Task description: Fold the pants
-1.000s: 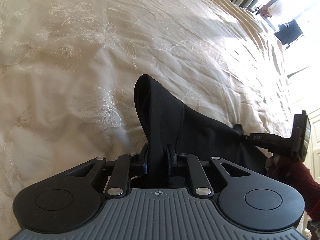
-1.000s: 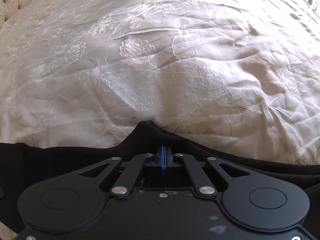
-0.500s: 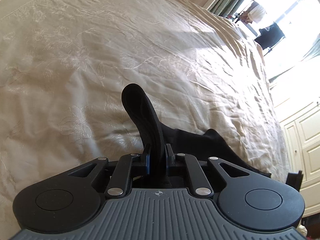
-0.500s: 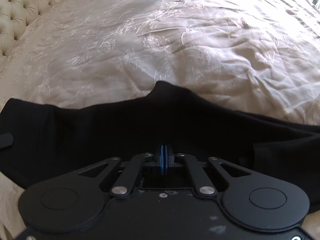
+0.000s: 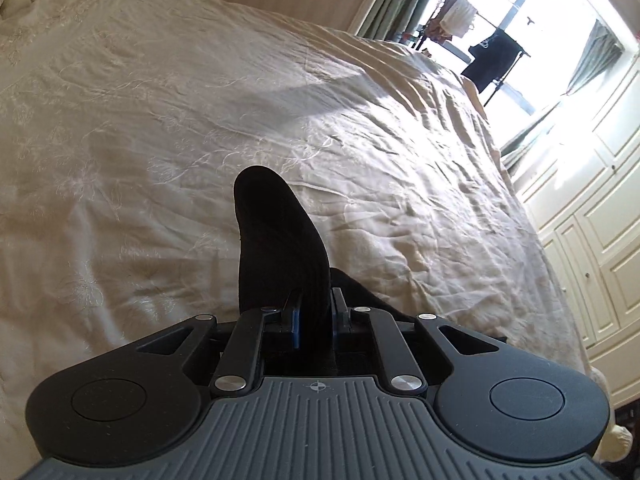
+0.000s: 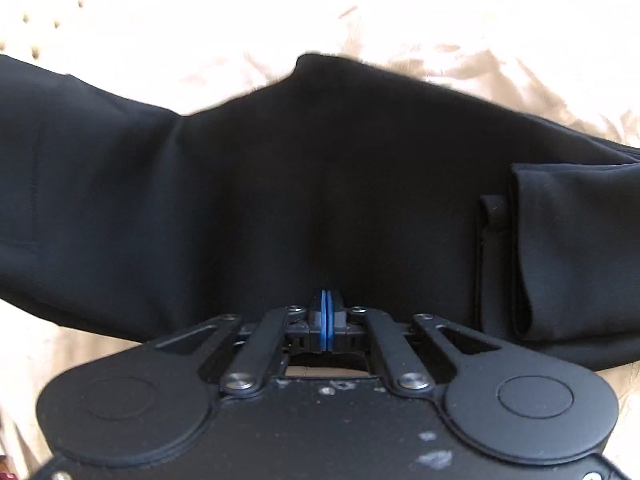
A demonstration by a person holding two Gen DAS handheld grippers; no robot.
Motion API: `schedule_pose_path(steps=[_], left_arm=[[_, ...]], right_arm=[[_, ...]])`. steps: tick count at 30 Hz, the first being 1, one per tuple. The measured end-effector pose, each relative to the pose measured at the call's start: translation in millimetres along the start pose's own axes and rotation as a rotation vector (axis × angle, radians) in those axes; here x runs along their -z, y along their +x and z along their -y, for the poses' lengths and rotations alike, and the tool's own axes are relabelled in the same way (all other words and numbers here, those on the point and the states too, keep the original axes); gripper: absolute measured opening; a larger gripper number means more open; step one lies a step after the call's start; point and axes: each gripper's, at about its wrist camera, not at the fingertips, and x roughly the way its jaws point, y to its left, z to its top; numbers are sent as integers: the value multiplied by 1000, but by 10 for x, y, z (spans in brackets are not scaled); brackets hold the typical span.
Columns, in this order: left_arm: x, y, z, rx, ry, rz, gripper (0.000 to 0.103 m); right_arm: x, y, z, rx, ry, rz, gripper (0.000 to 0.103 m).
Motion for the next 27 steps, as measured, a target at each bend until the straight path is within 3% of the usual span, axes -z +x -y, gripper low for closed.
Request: schedule_pose_path(steps=[4, 7, 12, 15, 20, 27], left_arm=[[45, 63, 636, 11, 37, 28, 12], [140, 248, 1156, 23, 88, 38, 12], [463, 831, 1893, 96, 124, -14, 13], [706, 1280, 2275, 120, 138, -86, 13], [967, 1742, 2673, 123, 197, -201, 14], [928, 1525, 2873, 130, 249, -143, 14]], right_arm=[[47, -432, 289, -109, 36, 81, 5], [73, -748, 609, -133, 26, 127, 5], [139, -1133, 1346, -105, 64, 174, 5], [193, -1262, 1824, -63, 107, 175, 5], [310, -1400, 2443, 0, 171, 164, 5], [424, -1590, 2739, 36, 188, 150, 9]])
